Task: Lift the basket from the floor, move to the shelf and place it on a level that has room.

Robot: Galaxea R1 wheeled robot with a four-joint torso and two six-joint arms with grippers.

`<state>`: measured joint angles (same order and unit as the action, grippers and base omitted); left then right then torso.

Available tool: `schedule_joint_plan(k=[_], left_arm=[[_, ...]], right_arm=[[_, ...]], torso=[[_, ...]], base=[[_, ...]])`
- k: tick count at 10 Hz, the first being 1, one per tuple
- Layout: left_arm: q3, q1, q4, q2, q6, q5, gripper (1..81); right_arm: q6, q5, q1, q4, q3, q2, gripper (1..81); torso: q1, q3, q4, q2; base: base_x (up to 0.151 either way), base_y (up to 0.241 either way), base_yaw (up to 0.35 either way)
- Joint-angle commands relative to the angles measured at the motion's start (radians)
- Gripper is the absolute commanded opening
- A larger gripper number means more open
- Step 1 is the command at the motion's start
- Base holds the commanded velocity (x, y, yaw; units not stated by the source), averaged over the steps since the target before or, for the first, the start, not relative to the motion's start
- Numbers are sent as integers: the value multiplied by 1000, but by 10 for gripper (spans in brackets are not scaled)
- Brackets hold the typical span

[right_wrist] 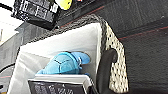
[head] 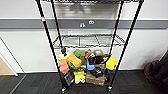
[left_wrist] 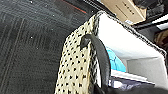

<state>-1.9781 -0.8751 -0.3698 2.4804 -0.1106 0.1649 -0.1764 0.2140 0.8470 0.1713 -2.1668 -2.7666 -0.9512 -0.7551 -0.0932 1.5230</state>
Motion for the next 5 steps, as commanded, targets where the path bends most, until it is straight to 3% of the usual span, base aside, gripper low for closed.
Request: schedule_joint_plan(k=[1,3,4,5], left_arm=[[15,90,-14,-35,-6,30,10],[11,60,-9,-27,3,28,10],[10,52,-8,-27,9,27,10],[16,49,-9,-29,29,15,10]], right_arm=[[2,30,-116,22,29,23,10],[3,30,-102,20,30,23,10],[3,28,-96,20,35,32,10],[3,16,-88,22,47,48,10]], torso=[[64,76,0,-99],[108,125,0,-167],[130,72,0,-200],[147,85,0,-225]], base=[[0,0,0],[0,0,0],[0,0,0],[0,0,0]])
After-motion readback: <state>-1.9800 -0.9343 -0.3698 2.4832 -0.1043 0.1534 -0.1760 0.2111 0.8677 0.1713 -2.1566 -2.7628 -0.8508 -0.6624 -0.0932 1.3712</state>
